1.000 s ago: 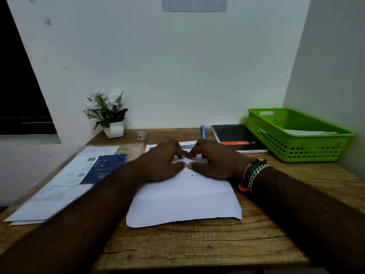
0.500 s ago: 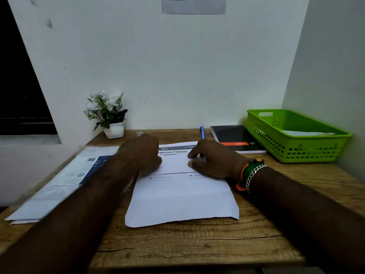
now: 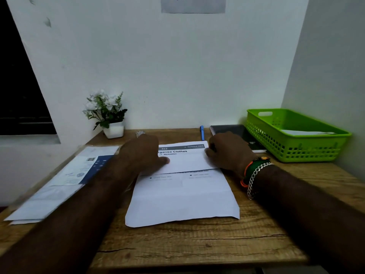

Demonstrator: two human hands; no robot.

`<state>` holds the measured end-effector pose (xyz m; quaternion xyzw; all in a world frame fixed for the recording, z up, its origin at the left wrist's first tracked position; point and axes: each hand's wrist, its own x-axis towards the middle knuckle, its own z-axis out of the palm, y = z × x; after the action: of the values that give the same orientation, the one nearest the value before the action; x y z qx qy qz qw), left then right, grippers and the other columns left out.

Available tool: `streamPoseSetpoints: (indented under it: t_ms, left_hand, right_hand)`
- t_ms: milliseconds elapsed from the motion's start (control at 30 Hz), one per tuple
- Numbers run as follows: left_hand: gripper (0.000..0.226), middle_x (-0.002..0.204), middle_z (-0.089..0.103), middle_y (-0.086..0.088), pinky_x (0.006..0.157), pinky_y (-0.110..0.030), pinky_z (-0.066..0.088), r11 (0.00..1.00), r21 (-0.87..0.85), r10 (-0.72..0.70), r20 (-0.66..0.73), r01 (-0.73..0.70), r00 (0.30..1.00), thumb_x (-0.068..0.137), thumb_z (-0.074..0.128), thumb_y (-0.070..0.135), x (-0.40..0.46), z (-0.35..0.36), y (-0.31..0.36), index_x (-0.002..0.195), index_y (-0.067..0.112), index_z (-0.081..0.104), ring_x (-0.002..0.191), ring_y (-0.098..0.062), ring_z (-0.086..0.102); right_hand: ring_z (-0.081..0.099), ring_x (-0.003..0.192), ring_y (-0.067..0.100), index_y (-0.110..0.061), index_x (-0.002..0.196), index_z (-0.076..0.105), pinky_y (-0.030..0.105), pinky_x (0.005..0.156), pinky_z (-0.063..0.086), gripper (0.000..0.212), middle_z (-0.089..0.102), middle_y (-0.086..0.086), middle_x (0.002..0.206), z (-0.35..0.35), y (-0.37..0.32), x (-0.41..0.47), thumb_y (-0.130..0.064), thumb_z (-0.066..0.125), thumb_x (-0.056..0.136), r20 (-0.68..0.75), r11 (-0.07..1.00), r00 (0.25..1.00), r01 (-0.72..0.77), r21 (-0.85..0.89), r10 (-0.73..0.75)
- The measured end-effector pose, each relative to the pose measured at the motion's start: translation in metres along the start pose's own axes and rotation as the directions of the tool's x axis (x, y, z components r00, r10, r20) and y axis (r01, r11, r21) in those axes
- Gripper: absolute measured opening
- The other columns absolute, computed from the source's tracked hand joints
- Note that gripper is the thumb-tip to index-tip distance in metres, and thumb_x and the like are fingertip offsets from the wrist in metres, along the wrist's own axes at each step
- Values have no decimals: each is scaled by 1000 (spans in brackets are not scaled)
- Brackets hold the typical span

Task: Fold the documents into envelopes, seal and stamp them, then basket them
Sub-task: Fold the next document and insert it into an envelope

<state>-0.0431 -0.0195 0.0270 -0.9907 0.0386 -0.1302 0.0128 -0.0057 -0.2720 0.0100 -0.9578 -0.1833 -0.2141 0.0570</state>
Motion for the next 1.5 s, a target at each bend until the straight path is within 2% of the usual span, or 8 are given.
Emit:
streamPoseSetpoints:
  t_ms: [133,333,600,733,900,1133,1367,1500]
  left_hand:
    - [58,95,64,-7,68,-30,39,995,-96,-24,22,26,999,73,74,74,5,4,-4,68,23,45,102,-24,62]
    - [49,90,56,7,82,-35,50,982,-188,-14,48,23,999,74,77,68,6,6,-8,80,24,57,98,-18,59]
    - [23,85,69,17,75,-29,49,774,-550,114,-366,-313,924,87,63,50,7,5,27,86,30,73,86,-5,64]
    - [18,82,68,16,73,-31,48,806,-510,140,-326,-299,935,87,67,48,12,-1,18,80,32,71,80,-5,62]
    - [26,75,65,9,69,-33,49,862,-468,127,-171,-195,977,90,72,41,16,-6,-32,70,25,65,70,-5,60]
    - [20,69,66,3,57,-24,44,678,-714,105,-146,-178,984,94,73,25,15,-2,-38,78,14,73,61,-6,56]
    - [18,67,67,8,58,-25,41,712,-684,98,-126,-158,987,94,74,21,19,5,-41,78,12,76,54,5,56]
    - [16,70,71,6,52,-15,42,778,-615,90,-94,-129,991,90,78,20,18,11,-42,75,17,76,54,6,58]
  right_hand:
    - [60,94,20,-29,98,66,36,84,51,29,64,0,100,13,-6,-1,-56,64,88,75,977,992,82,195,-98]
    - [57,76,7,-23,85,70,23,67,40,20,64,-6,84,10,-6,2,-42,77,85,95,927,993,26,375,-66]
    - [57,71,-8,-13,81,67,12,69,43,13,65,-13,76,-11,-9,3,-15,73,92,-55,637,995,94,765,-81]
    - [57,73,-6,-18,79,68,14,69,42,14,65,-14,74,-9,-8,6,-18,75,91,-100,645,993,114,756,-58]
    - [56,66,-9,-1,86,71,7,62,40,15,67,-8,75,-12,3,6,-14,75,91,-79,636,997,67,769,-10]
    - [56,64,-11,4,83,70,5,64,39,17,63,-10,72,-11,7,6,-11,75,91,-95,629,995,62,775,19]
    - [58,63,19,2,82,72,31,60,48,19,66,14,68,-11,21,5,-15,79,88,94,600,993,-122,791,78]
    - [62,55,11,0,79,74,25,56,50,18,69,-2,62,-8,32,3,-16,82,84,177,769,981,-176,614,82]
